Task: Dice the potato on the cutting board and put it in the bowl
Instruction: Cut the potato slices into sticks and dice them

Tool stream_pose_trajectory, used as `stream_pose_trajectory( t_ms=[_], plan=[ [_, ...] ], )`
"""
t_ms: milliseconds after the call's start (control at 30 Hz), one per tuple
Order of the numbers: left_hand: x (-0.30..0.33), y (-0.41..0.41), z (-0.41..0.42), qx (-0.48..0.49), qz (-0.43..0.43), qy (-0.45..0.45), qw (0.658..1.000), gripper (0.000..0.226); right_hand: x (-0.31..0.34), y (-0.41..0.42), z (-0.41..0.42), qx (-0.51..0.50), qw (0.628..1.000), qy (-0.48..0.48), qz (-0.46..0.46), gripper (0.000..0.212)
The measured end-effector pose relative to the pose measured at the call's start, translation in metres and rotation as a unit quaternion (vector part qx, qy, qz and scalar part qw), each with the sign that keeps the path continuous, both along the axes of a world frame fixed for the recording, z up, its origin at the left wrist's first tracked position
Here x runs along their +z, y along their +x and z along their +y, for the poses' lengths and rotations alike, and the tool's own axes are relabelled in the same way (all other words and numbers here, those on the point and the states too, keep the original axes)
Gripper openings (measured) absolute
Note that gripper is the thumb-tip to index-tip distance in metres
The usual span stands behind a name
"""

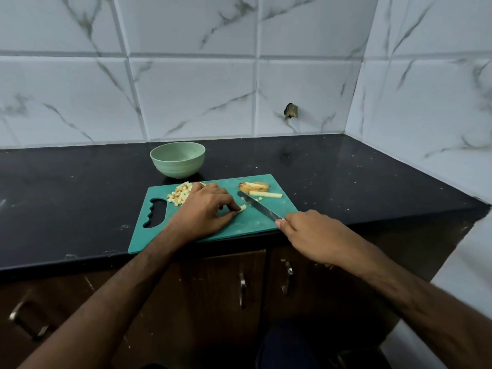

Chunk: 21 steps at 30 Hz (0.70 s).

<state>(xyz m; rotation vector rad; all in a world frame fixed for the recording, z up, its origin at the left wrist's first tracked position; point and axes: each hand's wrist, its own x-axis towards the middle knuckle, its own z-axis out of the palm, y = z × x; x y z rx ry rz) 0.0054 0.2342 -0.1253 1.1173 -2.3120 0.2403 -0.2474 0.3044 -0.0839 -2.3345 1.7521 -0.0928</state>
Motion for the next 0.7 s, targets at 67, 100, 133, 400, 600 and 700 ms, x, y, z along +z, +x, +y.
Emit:
stream_pose_trajectory(
  t_ms=[67, 100, 133, 400, 600, 700],
  plan=[
    [-0.001, 0.001, -0.001, 0.001, 0.003, -0.005, 1.000, 0.008, -0.001, 0.002, 0.005, 0.006, 1.000, -0.004, 0.010, 0.040],
    [-0.001, 0.001, -0.002, 0.001, 0.004, -0.006, 1.000, 0.008, -0.003, 0.002, 0.007, 0.006, 1.000, -0.008, 0.014, 0.040],
    [-0.001, 0.000, -0.002, 0.002, 0.003, -0.006, 1.000, 0.009, -0.006, 0.003, 0.008, 0.004, 1.000, -0.012, 0.014, 0.041],
    [-0.001, -0.001, -0.001, -0.002, 0.016, -0.010, 1.000, 0.007, -0.007, 0.010, 0.006, 0.002, 1.000, -0.004, 0.003, 0.042],
    [-0.001, 0.001, 0.001, 0.005, 0.024, -0.015, 1.000, 0.007, 0.006, 0.002, 0.008, 0.000, 1.000, -0.015, -0.004, 0.040],
    [-0.001, 0.002, 0.000, 0.008, 0.028, -0.013, 1.000, 0.007, 0.002, -0.001, 0.014, 0.006, 1.000, -0.012, 0.002, 0.041]
  ],
)
